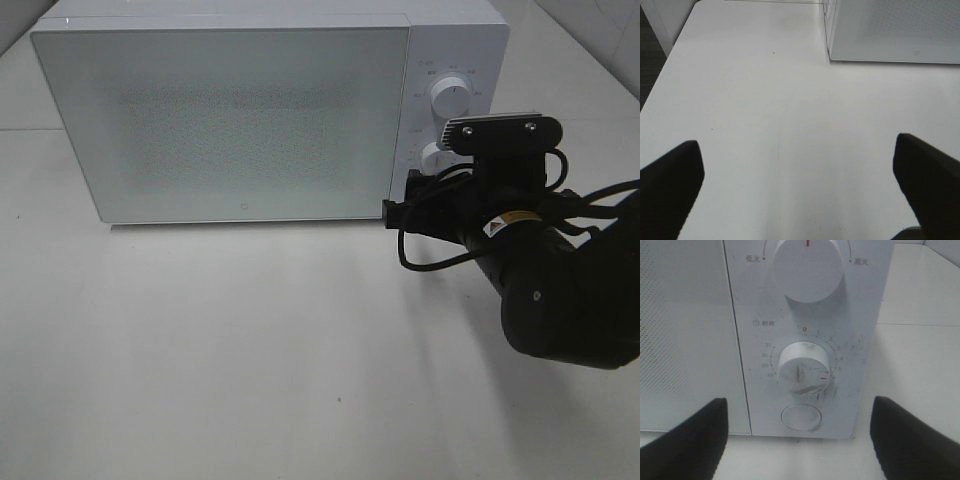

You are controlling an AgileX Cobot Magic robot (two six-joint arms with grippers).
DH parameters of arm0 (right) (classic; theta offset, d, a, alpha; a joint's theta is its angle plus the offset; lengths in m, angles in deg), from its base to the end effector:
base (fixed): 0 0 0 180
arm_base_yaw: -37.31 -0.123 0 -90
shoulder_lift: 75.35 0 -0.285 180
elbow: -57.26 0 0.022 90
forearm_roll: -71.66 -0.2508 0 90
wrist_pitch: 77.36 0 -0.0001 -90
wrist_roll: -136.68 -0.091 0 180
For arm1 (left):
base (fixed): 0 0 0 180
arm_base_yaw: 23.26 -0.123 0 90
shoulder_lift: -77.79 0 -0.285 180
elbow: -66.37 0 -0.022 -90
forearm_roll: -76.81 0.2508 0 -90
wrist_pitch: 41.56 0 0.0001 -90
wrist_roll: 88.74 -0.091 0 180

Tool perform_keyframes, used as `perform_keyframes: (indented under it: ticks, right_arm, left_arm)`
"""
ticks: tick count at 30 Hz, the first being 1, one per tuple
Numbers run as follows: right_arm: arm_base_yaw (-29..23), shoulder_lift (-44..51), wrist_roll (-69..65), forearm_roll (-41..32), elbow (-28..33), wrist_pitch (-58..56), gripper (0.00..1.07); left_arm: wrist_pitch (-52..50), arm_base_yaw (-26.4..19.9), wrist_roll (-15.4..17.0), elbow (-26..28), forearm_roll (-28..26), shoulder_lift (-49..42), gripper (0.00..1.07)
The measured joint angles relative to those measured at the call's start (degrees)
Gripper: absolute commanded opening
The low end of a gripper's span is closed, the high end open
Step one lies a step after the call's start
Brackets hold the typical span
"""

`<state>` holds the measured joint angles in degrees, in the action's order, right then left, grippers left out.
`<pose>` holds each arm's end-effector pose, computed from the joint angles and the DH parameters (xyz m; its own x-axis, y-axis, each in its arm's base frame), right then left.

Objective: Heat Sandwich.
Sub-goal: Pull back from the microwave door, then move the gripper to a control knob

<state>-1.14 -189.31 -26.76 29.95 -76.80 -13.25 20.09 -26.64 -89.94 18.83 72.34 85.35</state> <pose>0.2638 0.1400 0.1391 -0.1780 -0.0575 -0.9823 -0.0267 0.9982 -0.0536 -0.0080 -0.0067 0.2812 -0.4482 -0.0426 -0.8929 -0.0049 0.9990 -0.0452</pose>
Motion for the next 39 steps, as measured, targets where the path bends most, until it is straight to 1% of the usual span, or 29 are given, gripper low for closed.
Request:
perform_keyframes:
  ticks: [1,5,14,23,30,31,32,33,34,35,36,37,38,39]
  right_arm:
    - [0.0,0.0,0.0,0.0,0.0,0.0,0.75]
    - [2.4,-2.6,0.0,2.0,-3.4,-1.7,0.75]
    - [5.2,-5.8,0.0,3.4,-7.8,-2.8,0.75]
    - [5.6,-8.3,1.0,3.8,-11.6,-3.2,0.75]
    - [5.6,-8.5,1.9,3.8,-11.9,-3.2,0.75]
    - [5.6,-8.5,2.0,3.8,-11.9,-3.2,0.73]
    - [5.6,-8.5,2.1,3.8,-11.9,-3.2,0.69]
    - [5.6,-8.5,2.1,3.8,-11.9,-3.2,0.69]
    - [5.6,-8.5,2.1,3.8,-11.9,-3.2,0.65]
    - [5.6,-8.5,2.2,3.8,-11.9,-3.2,0.6]
    - [5.6,-8.5,2.5,3.8,-11.9,-3.2,0.48]
    - [5.6,-8.5,2.5,3.8,-11.9,-3.2,0.4]
    - [5.6,-8.5,2.5,3.8,-11.9,-3.2,0.4]
    - [5.6,-8.5,2.5,3.3,-11.9,-3.1,0.33]
  left_arm:
    - [0.0,0.0,0.0,0.0,0.0,0.0,0.98]
    - [0.0,0.0,0.0,0.0,0.0,0.0,0.98]
    - [0.0,0.0,0.0,0.0,0.0,0.0,0.98]
    - [0.0,0.0,0.0,0.0,0.0,0.0,0.98]
    - [0.0,0.0,0.0,0.0,0.0,0.0,0.98]
    - [0.0,0.0,0.0,0.0,0.0,0.0,0.98]
    - [0.0,0.0,0.0,0.0,0.0,0.0,0.98]
    - [0.0,0.0,0.0,0.0,0.0,0.0,0.98]
    - [0.0,0.0,0.0,0.0,0.0,0.0,0.98]
    - [0.0,0.0,0.0,0.0,0.0,0.0,0.98]
    - [0.0,0.0,0.0,0.0,0.0,0.0,0.98]
    - [0.0,0.0,0.0,0.0,0.0,0.0,0.98]
    - [0.0,0.0,0.0,0.0,0.0,0.0,0.98]
    - [0.0,0.0,0.0,0.0,0.0,0.0,0.98]
